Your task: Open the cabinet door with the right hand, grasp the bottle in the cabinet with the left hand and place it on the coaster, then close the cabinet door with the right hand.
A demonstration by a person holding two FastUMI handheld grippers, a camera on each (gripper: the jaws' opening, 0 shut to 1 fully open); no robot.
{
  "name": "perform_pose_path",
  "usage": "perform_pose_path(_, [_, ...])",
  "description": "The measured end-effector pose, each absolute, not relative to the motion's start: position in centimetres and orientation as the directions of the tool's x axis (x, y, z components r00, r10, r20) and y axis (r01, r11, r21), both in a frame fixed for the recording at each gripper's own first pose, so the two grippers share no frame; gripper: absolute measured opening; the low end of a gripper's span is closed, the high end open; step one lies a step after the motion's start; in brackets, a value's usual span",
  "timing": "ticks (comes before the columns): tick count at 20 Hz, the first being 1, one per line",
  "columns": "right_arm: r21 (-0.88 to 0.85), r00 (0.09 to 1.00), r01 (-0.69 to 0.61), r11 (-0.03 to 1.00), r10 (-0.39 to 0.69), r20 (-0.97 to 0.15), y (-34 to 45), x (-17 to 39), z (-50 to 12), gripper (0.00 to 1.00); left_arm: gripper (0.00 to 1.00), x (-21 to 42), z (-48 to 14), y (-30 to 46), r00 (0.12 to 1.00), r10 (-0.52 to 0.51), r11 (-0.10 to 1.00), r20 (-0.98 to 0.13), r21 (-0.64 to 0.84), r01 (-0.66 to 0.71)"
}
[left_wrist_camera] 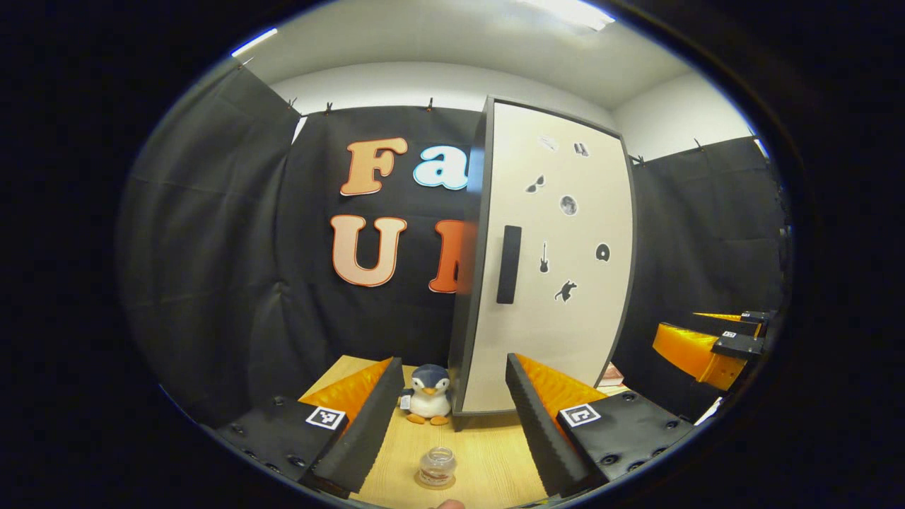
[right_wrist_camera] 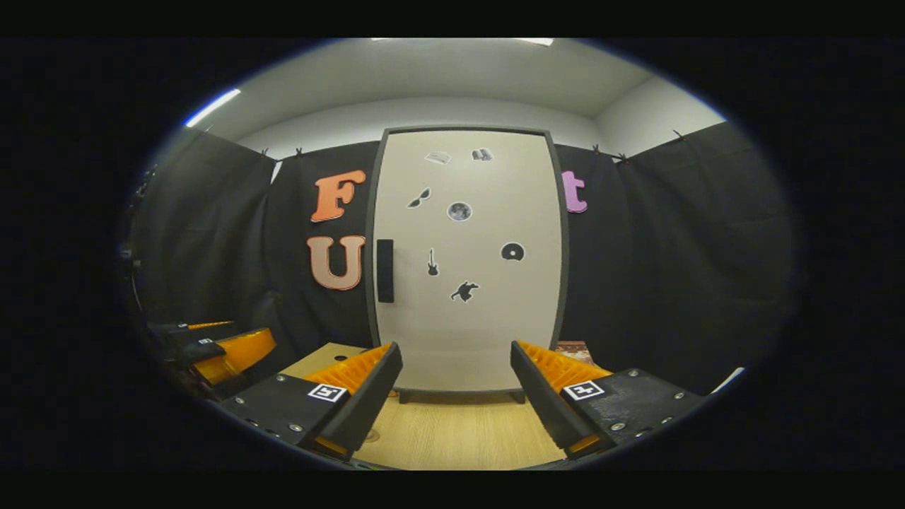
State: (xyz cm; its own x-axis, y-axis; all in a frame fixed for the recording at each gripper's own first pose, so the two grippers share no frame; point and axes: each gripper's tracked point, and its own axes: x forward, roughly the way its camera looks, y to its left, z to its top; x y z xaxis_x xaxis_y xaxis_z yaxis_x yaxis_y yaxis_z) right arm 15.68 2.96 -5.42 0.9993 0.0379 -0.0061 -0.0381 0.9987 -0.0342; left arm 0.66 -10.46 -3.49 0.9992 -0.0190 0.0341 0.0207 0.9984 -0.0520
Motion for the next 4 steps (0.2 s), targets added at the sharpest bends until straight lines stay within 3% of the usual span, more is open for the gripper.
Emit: perform_pose_path(4, [-0.017, 0.999, -0.04, 0.999, 0.04, -0.003, 2.2, 13.7, -5.3, 0.95, 0.94, -1.1, -3.0, -12.0, 0.999, -0.029, 0.998, 0.04, -0.053, 0.031])
